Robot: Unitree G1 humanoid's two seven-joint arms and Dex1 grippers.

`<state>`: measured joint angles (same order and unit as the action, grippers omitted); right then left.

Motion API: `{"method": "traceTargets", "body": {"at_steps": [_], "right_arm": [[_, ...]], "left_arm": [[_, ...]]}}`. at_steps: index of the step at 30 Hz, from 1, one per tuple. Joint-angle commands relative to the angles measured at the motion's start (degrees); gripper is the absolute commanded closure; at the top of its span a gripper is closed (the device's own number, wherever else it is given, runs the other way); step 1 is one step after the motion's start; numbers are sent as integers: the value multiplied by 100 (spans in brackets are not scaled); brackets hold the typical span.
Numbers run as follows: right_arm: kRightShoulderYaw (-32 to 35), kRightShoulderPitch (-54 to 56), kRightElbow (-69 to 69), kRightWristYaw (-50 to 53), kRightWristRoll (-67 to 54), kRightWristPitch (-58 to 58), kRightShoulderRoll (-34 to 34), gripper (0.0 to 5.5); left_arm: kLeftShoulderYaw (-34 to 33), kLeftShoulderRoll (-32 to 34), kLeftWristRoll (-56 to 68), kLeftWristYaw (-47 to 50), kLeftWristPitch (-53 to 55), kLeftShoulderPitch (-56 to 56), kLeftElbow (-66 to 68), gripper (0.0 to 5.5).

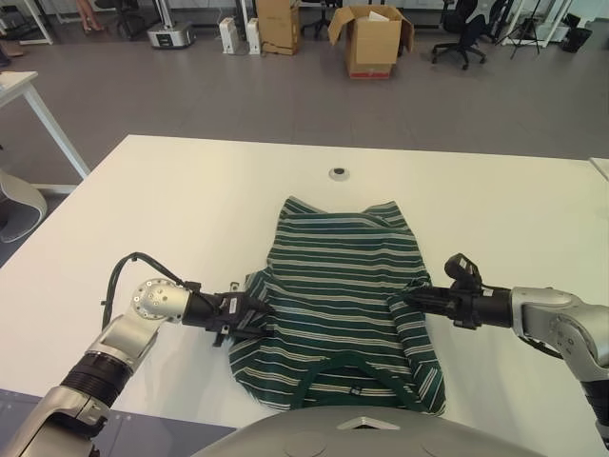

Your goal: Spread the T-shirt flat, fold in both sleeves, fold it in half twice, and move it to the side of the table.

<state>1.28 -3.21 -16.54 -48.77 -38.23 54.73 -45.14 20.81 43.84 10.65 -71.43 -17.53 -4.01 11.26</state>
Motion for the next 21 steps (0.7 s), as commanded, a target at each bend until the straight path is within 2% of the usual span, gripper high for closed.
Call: {"method": "traceTargets", "body": {"at_steps": [1, 7, 11, 13, 16, 18, 21], "right_arm": [[-34, -101, 33, 5, 12, 96, -2, 429], [-88, -92, 102, 82, 95, 54, 69, 546], [-16, -200, 144, 23, 81, -3, 10, 546], [236, -293, 255, -354, -109, 21, -270, 546], [727, -587, 589, -1636, -451, 162, -1252, 546], [762, -960, 865, -2344, -339, 20, -1840, 546], [554, -1536, 1029, -2720, -6, -326, -2123, 546]], "left_arm": [[171, -12, -439, 41, 154, 265, 325, 351], [122, 66, -442, 12, 159, 407, 145, 351], [104, 86, -426, 16, 175, 461, 126, 351], [107, 140, -369, -16, 291, 590, 28, 351], [96, 202, -317, 87, 492, 973, -351, 351], [86, 196, -302, 213, 612, 1211, -587, 351], [98, 172, -318, 347, 654, 1397, -724, 351]]}}
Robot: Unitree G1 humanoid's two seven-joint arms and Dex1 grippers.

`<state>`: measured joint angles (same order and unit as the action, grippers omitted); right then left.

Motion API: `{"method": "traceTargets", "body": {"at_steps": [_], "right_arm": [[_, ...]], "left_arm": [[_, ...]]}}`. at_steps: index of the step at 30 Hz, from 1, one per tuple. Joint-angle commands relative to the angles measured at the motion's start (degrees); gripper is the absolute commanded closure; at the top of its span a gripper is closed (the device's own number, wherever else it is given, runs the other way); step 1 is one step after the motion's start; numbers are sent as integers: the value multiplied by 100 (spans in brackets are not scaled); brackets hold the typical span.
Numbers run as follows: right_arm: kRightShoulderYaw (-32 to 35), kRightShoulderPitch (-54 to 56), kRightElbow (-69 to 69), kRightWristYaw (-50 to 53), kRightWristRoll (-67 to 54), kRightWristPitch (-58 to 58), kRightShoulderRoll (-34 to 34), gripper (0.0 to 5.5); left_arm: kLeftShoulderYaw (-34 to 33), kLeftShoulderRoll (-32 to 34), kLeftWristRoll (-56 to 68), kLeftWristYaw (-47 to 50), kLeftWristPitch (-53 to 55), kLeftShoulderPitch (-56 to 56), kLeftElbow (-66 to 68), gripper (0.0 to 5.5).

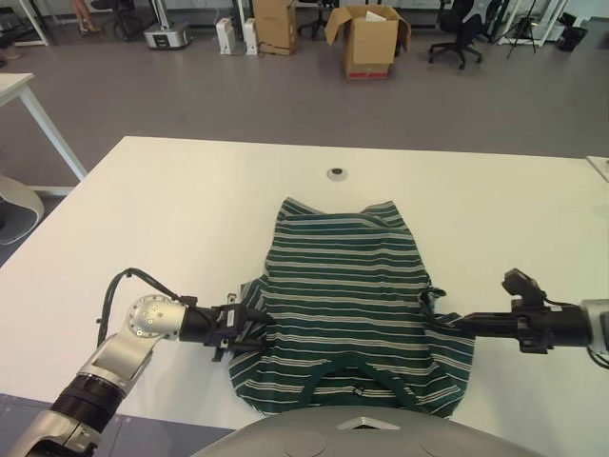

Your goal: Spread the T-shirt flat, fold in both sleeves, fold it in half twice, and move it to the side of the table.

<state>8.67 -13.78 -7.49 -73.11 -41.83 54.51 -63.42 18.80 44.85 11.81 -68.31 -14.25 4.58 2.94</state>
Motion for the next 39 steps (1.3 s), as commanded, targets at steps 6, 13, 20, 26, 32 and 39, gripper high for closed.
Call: {"method": "traceTargets", "body": {"at_steps": [6, 13, 20, 26, 32, 39], "right_arm": [[-536, -896, 714, 331, 1054, -629, 105, 546], [-518, -621, 887, -241, 882, -549, -344, 496], [-673, 523, 2090, -726, 1506, -1207, -733, 444], [-144, 3123, 2242, 649, 987, -675, 865, 444], [-615, 3450, 2076, 1732, 1200, -912, 2466, 444], [-2067, 3720, 3098, 1322, 2396, -1675, 2837, 444]], "left_arm": [[351, 53, -396, 86, 271, 618, 110, 351], [327, 519, 163, -471, 900, 853, -323, 351], [-344, 789, 1365, -539, 2608, 243, -1226, 351], [-1010, -208, 1821, -182, 2961, -1732, -475, 351], [-297, -1100, 238, -81, 1383, -2925, 1540, 351], [486, -1758, -1254, -122, -67, -3790, 4365, 351]]}}
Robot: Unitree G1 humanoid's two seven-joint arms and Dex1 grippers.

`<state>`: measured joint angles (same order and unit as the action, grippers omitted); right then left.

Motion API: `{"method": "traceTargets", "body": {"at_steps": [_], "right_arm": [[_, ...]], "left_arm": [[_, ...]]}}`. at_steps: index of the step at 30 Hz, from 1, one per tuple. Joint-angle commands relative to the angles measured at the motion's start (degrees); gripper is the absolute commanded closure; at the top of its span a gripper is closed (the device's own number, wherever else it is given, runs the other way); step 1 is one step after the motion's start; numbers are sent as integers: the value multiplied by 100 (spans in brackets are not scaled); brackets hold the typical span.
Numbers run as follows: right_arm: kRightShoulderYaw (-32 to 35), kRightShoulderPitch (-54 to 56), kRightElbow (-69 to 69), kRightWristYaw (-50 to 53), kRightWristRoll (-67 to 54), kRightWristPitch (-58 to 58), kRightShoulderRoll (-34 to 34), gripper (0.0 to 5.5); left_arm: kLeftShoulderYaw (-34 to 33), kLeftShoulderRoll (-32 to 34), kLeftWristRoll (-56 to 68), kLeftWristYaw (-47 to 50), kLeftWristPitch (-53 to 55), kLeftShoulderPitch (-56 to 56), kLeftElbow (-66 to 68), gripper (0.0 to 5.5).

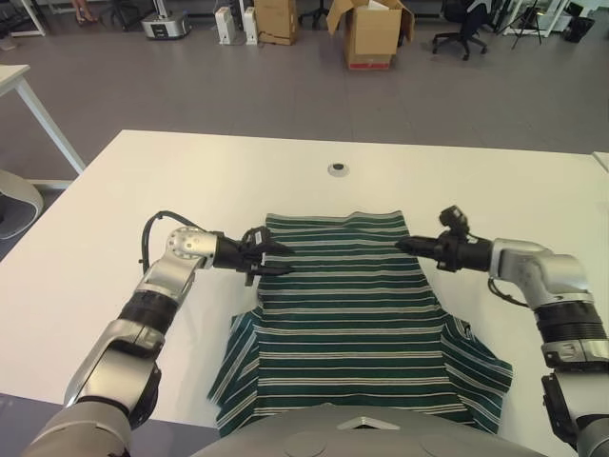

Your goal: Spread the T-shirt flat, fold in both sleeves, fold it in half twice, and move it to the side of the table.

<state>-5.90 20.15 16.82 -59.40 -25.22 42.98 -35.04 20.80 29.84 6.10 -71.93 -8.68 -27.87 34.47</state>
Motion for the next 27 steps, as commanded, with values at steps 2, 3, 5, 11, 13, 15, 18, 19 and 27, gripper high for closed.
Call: {"method": "traceTargets", "body": {"at_steps": [2, 3, 5, 11, 13, 15, 18, 19, 27], "right_arm": [[-838, 779, 1492, 202, 1271, -1016, 118, 444], [-851, 1018, 1912, 349, 1442, -1277, 199, 444], [-758, 1529, 2726, 702, 1655, -1724, 395, 444], [134, 3093, 4656, 1938, 1610, -2943, 1160, 444], [446, 3318, 4746, 1855, 1452, -2986, 1160, 444], [660, 3366, 4679, 1664, 1384, -2954, 1021, 444], [952, 3157, 4115, 1269, 1183, -2653, 717, 444], [1064, 2991, 3779, 1167, 1096, -2495, 616, 444], [2665, 268, -312, 1930, -197, -738, 382, 444]], "left_arm": [[326, -568, -1054, 930, -1127, -1026, 2102, 351], [276, -737, -1117, 1203, -1267, -1247, 2463, 351], [198, -945, -1286, 1744, -1582, -1605, 3012, 351], [265, -1125, -2072, 3239, -1688, -2487, 3997, 351], [264, -1103, -2373, 4201, -1659, -2891, 4123, 351], [98, -1106, -2393, 4422, -1930, -3134, 4121, 351], [-446, -1042, -1714, 2812, -2449, -3240, 3922, 351], [-617, -956, -1440, 1959, -2427, -3201, 3822, 351], [-1898, 1065, 1120, -211, 3237, 233, -1650, 351]]}}
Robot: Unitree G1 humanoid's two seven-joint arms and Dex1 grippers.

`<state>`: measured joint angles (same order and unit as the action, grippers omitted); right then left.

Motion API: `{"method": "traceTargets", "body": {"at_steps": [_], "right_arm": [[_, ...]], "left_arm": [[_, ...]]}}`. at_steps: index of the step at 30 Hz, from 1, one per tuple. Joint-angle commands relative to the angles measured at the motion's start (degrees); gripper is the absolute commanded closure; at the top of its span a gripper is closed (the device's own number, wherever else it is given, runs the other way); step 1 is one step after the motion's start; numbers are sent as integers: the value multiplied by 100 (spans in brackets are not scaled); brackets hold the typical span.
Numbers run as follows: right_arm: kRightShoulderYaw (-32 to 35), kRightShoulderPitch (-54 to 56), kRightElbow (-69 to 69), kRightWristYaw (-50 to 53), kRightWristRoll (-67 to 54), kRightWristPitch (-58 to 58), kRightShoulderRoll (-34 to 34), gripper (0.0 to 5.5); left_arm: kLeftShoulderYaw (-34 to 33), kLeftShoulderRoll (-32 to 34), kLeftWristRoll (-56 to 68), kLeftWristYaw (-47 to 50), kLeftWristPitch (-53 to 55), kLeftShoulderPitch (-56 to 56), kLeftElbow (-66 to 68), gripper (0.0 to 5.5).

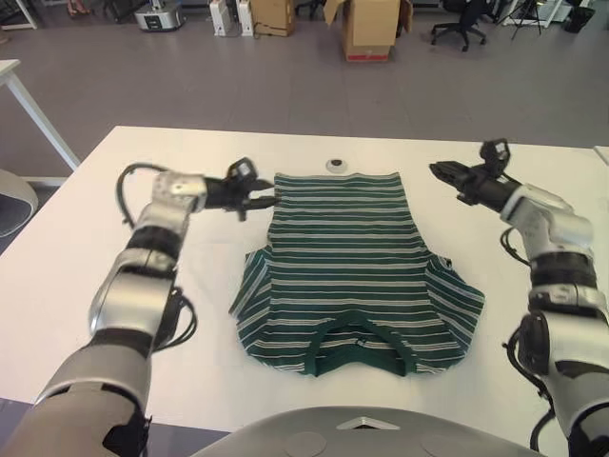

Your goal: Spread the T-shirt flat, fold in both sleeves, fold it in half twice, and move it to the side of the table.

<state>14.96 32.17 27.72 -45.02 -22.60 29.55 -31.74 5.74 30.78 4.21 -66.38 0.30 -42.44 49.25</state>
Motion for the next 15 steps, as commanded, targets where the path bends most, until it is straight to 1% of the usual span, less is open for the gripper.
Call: {"method": "traceTargets", "body": {"at_steps": [1, 2, 3, 7, 8, 11, 13, 15], "right_arm": [[720, -1187, -1731, 630, -565, 715, 142, 444], [809, -1351, -1946, 727, -639, 778, 215, 444], [848, -1434, -2080, 789, -700, 825, 257, 444], [955, -1646, -2493, 941, -927, 1029, 276, 444], [999, -1722, -2601, 981, -990, 1081, 272, 444], [1045, -1807, -2789, 1083, -1116, 1159, 286, 444], [1061, -1804, -2885, 1126, -1202, 1185, 297, 444], [1036, -1813, -2937, 1154, -1258, 1180, 291, 444]], "left_arm": [[-397, 1337, 1661, -1115, 2825, 2268, -4045, 351], [-392, 1554, 1825, -1290, 3073, 2660, -4612, 351], [-372, 1633, 1797, -1280, 3094, 2925, -4906, 351], [-467, 1837, 1511, -1035, 2646, 3576, -5663, 351], [-418, 1950, 1382, -1072, 2386, 3697, -5801, 351], [-148, 2093, 712, -939, 1142, 3885, -5835, 351], [-19, 2003, 327, -704, 409, 3894, -5581, 351], [54, 1826, 40, -348, -70, 3852, -5244, 351]]}}
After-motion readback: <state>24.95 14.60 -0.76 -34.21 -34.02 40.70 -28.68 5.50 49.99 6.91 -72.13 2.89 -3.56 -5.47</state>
